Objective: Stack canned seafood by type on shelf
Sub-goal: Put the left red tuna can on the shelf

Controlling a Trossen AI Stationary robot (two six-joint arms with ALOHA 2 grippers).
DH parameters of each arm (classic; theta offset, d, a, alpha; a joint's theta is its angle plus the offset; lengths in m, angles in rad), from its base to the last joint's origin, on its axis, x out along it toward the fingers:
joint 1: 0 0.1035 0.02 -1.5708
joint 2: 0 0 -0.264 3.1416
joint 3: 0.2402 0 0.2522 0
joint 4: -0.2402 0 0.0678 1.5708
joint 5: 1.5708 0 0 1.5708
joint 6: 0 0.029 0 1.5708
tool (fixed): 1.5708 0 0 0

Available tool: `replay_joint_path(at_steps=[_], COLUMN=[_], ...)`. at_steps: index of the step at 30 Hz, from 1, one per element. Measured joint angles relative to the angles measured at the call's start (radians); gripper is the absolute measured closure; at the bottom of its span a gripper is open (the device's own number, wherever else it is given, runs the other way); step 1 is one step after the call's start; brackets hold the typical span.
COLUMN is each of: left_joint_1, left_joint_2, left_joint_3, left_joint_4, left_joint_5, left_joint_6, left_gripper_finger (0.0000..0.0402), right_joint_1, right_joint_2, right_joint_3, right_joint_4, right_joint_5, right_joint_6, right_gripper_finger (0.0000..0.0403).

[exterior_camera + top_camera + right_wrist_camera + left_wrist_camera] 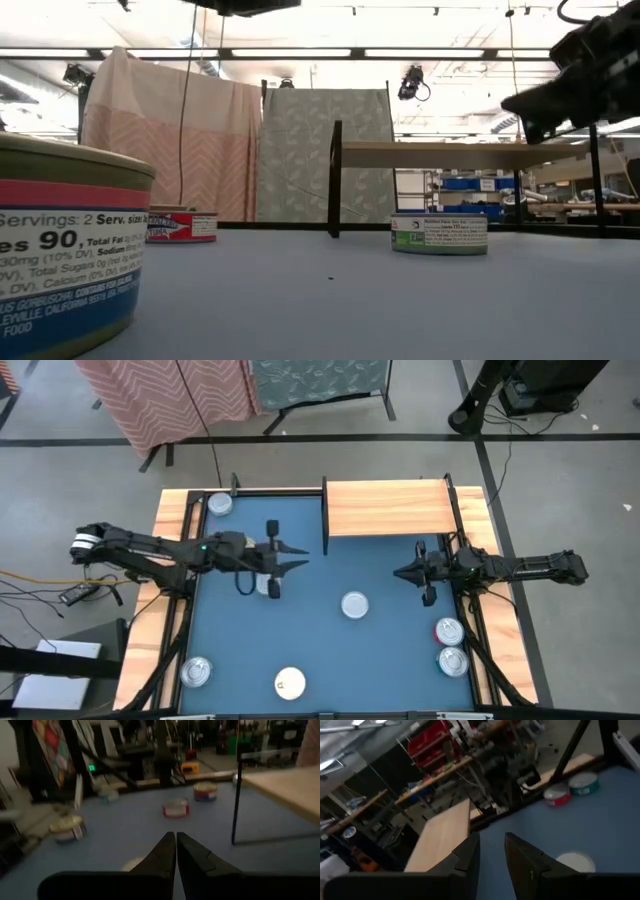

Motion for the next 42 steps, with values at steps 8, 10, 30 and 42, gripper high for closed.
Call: replay_joint_path(at_steps=[8,10,30,42], left_joint_1=[0.000,0.000,0.000,0.019], left_joint_2=[0.005,0.005,-0.070,-0.197], left_joint_3=[0.099,0.102,0.201,0.111], left_joint_4=[-0.278,-0.337,-0.991,-1.116], left_joint_5=[-0.006,-0.003,-0.111,-0.189], left_joint_6=[-0.192,-0.263,-0.561,-0.674], left_gripper_finger=[0.0305,0.0305,0.0305,0.0305], right_joint_1=[0.000,0.000,0.000,-0.002], right_joint_2=[0.000,0.000,0.069,0.191], right_joint_3=[0.000,0.000,0.000,0.000], right_joint_4=[0.093,0.091,0.302,0.378], right_joint_5=[-0.034,-0.034,-0.058,-0.015], right_joint_6=[0.000,0.000,0.077,0.025], right_gripper_finger=[0.0373,0.0373,0.0373,0.0371])
